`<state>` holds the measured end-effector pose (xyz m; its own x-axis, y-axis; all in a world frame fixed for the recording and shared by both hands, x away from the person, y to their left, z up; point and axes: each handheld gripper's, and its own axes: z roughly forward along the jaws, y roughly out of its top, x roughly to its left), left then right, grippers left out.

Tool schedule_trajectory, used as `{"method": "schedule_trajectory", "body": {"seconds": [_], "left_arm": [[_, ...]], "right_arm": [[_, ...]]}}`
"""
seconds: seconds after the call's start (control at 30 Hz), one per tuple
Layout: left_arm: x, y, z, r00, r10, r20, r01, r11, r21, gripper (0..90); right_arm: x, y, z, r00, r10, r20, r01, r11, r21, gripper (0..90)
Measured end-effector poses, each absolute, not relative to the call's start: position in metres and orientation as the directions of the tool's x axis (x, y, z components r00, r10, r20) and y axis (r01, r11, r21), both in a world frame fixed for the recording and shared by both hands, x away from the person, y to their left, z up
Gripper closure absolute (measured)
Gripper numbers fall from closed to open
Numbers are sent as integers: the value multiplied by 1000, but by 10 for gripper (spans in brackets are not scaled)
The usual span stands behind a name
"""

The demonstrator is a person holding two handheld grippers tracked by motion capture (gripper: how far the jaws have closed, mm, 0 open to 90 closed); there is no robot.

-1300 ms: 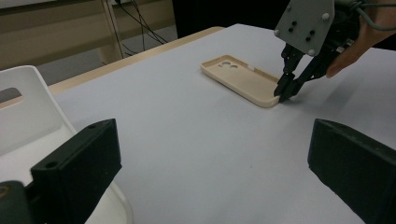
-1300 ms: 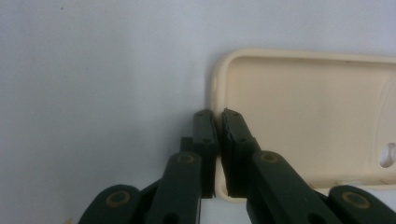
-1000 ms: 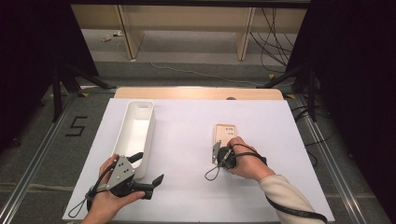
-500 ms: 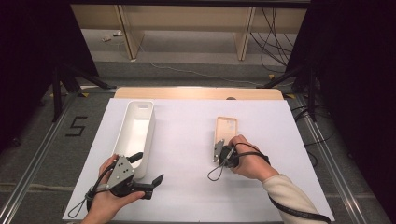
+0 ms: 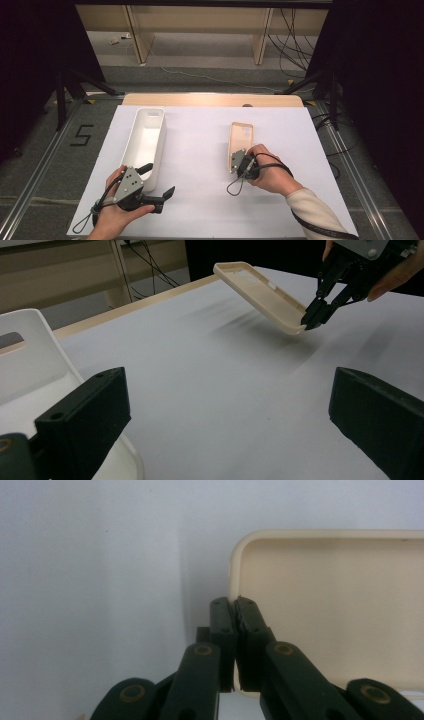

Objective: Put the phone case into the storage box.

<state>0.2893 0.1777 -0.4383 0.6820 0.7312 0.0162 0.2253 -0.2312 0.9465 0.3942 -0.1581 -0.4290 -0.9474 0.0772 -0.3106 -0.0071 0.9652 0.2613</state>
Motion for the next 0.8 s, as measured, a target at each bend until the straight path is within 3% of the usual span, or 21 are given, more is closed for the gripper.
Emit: {"method": "schedule_trajectory", "body": {"seconds": [0.8], "left_arm": [[289,177,-439,683,731,11,228,-227,947,28]], "right_arm": [[382,-177,-422,-954,119,-275,-8,907,421,884]]}}
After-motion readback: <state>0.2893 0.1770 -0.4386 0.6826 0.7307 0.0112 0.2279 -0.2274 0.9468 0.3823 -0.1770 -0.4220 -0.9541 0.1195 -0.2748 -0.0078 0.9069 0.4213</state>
